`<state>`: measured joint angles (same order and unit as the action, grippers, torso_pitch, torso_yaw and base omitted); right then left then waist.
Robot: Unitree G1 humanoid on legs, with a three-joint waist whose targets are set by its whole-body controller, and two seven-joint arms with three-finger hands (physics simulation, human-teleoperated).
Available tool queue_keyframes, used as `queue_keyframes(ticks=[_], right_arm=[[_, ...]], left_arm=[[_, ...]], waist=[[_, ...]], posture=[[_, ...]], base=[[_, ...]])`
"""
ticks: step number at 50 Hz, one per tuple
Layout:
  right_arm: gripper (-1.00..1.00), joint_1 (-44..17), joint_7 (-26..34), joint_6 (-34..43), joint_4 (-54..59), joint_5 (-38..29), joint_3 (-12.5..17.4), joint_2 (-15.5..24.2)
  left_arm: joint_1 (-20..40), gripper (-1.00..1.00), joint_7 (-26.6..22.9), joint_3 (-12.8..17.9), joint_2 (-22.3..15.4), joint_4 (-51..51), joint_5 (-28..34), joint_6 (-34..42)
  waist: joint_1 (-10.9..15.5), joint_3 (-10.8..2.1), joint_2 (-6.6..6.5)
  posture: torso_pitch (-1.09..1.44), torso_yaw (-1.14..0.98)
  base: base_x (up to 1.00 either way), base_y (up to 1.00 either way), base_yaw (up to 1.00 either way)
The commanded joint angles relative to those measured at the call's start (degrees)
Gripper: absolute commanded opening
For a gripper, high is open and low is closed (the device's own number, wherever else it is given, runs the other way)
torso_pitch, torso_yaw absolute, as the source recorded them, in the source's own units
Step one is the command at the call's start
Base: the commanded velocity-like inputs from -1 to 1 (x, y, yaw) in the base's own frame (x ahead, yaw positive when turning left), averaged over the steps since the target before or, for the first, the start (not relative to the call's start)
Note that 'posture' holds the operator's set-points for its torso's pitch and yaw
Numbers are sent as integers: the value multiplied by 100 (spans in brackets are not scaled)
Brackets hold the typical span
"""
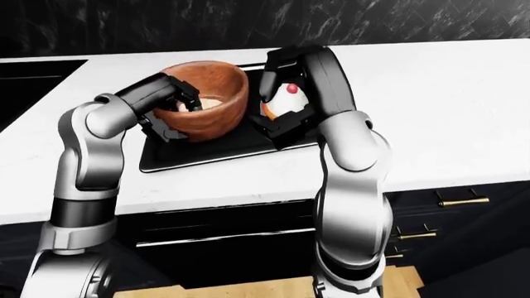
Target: Pick up the bowl with donut and place it on the tray. Pick up the cupcake and place it on the tray.
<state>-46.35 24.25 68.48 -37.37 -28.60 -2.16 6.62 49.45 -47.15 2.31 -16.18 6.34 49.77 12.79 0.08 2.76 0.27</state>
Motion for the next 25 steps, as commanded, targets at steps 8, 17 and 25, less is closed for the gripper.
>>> queue_keyframes(ticks=[8, 17, 25], right_arm=[[-100, -210, -56, -134, -119, -27, 39, 45], [-100, -264, -47, -91, -118, -10, 57, 79], [-100, -361, -44, -112, -1, 17, 105, 149]], left_arm=[[242, 2, 113, 108, -69, -347, -9, -15], [411, 20, 22, 96, -67, -431, -8, 106], [375, 15, -409, 173, -145, -1119, -11, 397]], waist=[[17, -190, -2], [35, -203, 12], [33, -185, 18]], posture=[[0, 0], [0, 0], [0, 0]], base=[[0, 0, 0], [0, 0, 0], [0, 0, 0]])
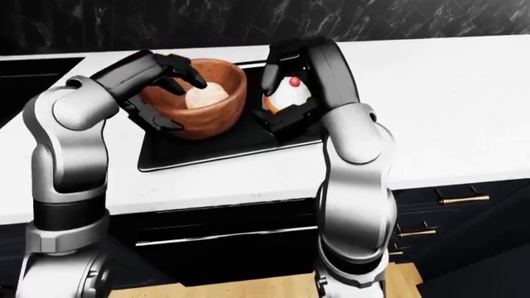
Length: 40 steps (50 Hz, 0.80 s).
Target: Pick up the bowl with donut and place it on the tray. Pick up the cupcake and place it on the tray.
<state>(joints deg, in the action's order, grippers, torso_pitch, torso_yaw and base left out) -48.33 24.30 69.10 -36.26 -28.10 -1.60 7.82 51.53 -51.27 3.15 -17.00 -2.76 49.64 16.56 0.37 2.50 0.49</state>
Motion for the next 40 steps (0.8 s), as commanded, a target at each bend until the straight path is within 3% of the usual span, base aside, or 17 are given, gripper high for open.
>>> queue_keyframes(ticks=[1, 9, 21, 31, 40], right_arm=[[-100, -190, -42, -154, -101, -35, 47, 40], [-100, -458, -130, -492, 531, 101, 213, 143], [-100, -493, -1316, -2871, 3025, 405, 340, 0], [-100, -613, -2007, -3656, 3784, 700, 407, -10], [-100, -473, -2260, -3866, 4045, 779, 352, -66]], left_arm=[[151, 15, -36, 105, -83, -289, -6, 47], [180, 17, -402, 249, -259, -1046, -64, 451], [224, 30, -476, 266, -382, -1428, -193, 754], [262, 25, -487, 244, -360, -1487, -199, 799], [236, 22, -447, 226, -336, -1455, -207, 755]], waist=[[5, -157, -6], [-2, -143, -17], [-7, -158, -25], [-3, -128, -10], [4, -136, 10]], posture=[[0, 0], [0, 0], [0, 0], [0, 0], [0, 0]], base=[[0, 0, 0], [0, 0, 0], [0, 0, 0], [0, 0, 0], [0, 0, 0]])
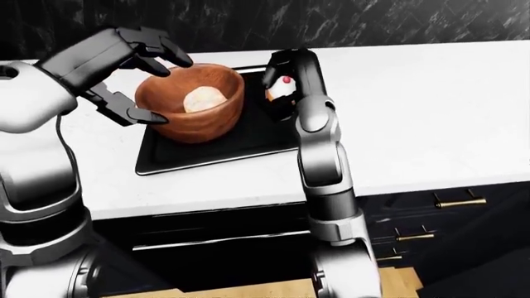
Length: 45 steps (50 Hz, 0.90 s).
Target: Pick up the bowl with donut and place it on the tray. Pick up the cupcake and place it on the tray.
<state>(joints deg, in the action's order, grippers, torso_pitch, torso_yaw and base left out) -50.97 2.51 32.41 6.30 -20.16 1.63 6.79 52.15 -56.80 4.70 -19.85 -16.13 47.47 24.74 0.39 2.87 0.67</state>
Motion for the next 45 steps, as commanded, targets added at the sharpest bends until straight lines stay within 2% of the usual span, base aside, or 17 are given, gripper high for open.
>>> queue_keyframes(ticks=[1, 11, 14, 18, 19, 24, 32, 35, 41, 45], right_arm=[[-100, -204, -88, -213, -192, -10, 29, 35], [-100, -52, -181, -261, -86, -47, 7, -4], [-73, -26, -185, -298, -10, -47, 7, 1], [-62, 19, -176, -295, -3, -63, -9, -15], [-51, 32, -168, -285, -12, -68, -13, -21], [-31, 85, -171, -366, 68, -64, -13, -31], [-24, 238, -197, -449, 34, -36, -5, -62], [-13, 247, -192, -495, 75, -15, 5, -49], [-16, 285, -151, -425, -38, -8, 14, -34], [-7, 229, -88, -307, -175, -8, 28, 8]], left_arm=[[172, 22, 106, 73, -51, -119, 9, -64], [120, 21, 115, 65, -36, -129, 27, -88], [103, 19, 121, 69, -27, -130, 25, -98], [107, 19, 114, 63, -20, -131, 31, -97], [119, 19, 107, 62, -19, -128, 31, -91], [100, 18, 141, 67, -14, -99, 15, -128], [71, 18, 142, 72, -21, -115, 0, -143], [52, 17, 155, 73, -19, -115, -9, -158], [72, 15, 153, 70, -23, -102, -19, -169], [89, 12, 145, 63, -12, -106, -14, -154]], waist=[[2, -174, -8], [6, -180, -7], [8, -189, -3], [10, -202, 2], [11, -206, 4], [14, -213, 5], [21, -225, 9], [23, -234, 10], [25, -239, 10], [26, -235, 13]], posture=[[0, 0], [0, 0], [0, 0], [0, 0], [0, 0], [0, 0], [0, 0], [0, 0], [0, 0], [0, 0]], base=[[0, 0, 0], [0, 0, 0], [0, 0, 0], [0, 0, 0], [0, 0, 0], [0, 0, 0], [0, 0, 0], [0, 0, 0], [0, 0, 0], [0, 0, 0]])
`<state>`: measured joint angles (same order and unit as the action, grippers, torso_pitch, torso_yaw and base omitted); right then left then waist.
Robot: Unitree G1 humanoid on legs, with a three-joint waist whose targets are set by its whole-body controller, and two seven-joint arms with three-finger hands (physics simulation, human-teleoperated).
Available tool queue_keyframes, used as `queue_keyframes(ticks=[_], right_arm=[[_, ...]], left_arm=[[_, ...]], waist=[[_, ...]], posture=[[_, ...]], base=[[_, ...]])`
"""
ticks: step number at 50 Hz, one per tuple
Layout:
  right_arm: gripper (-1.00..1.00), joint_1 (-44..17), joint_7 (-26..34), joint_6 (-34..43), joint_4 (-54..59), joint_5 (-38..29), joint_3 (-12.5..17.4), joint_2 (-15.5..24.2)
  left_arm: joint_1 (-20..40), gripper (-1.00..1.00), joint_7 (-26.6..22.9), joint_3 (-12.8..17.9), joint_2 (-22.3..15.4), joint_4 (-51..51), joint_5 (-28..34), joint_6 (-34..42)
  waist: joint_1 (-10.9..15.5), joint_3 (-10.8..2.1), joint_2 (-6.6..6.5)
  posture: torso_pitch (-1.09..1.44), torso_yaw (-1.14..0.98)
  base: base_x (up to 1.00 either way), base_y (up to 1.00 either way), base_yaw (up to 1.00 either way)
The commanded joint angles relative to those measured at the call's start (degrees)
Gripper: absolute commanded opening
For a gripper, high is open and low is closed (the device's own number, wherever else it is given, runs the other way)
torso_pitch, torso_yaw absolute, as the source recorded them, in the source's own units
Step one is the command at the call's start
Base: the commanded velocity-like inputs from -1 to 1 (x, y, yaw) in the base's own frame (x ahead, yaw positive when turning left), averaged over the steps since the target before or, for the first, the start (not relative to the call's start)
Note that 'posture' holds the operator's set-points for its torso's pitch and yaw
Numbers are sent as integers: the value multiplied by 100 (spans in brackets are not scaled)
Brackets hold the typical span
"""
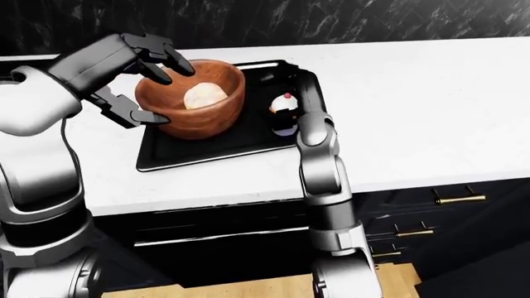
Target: Pick up the bowl with donut and place it on the tray. Pick up the cupcake and place it on the tray.
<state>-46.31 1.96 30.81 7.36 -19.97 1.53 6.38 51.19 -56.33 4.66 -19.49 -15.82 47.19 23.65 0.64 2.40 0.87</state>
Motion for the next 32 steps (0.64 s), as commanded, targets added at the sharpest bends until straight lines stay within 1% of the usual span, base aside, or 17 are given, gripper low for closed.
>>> queue_keyframes(ticks=[1, 4, 5, 6, 8, 9, 11, 16, 23, 28, 32], right_arm=[[4, -235, -19, -130, -312, -30, 32, 51], [6, -233, -85, -274, -174, -11, 31, 28], [25, -244, -112, -352, -66, 0, 25, 20], [36, -247, -122, -378, -32, 3, 23, 18], [50, -264, -145, -431, 37, 13, 23, 11], [70, -279, -165, -474, 96, 18, 24, 8], [84, -284, -191, -513, 150, 12, 6, -8], [81, -257, -108, -344, -103, 3, 29, 20], [80, -306, 133, 328, -998, 1, 87, 113], [75, -368, 406, 1195, -2143, -14, 114, 177], [78, -386, 605, 1803, -2942, -40, 127, 260]], left_arm=[[171, 11, 104, 69, -48, -136, 8, -58], [182, 11, 91, 68, -49, -154, 11, -40], [180, 10, 85, 68, -48, -164, 13, -35], [180, 10, 91, 69, -48, -158, 11, -41], [178, 9, 106, 69, -49, -134, 1, -59], [163, 9, 124, 71, -43, -126, -6, -73], [149, 7, 114, 67, -35, -150, -2, -61], [152, 7, 76, 81, -58, -205, 2, -28], [265, 7, 23, 74, -76, -218, 18, 33], [405, 9, -41, 62, -86, -220, 50, 101], [539, 11, -67, 84, -90, -281, 59, 221]], waist=[[2, -185, -7], [1, -177, -10], [-1, -177, -11], [-5, -178, -12], [-11, -183, -9], [-11, -185, -9], [-11, -188, -11], [-6, -183, -14], [5, -147, -3], [9, -128, 11], [12, -100, 15]], posture=[[0, 0], [0, 0], [0, 0], [0, 0], [0, 0], [0, 0], [0, 0], [0, 0], [0, 0], [0, 0], [0, 0]], base=[[0, 0, 0], [0, 0, 0], [0, 0, 0], [0, 0, 0], [0, 0, 0], [0, 0, 0], [0, 0, 0], [0, 0, 0], [0, 0, 0], [0, 0, 0], [0, 0, 0]])
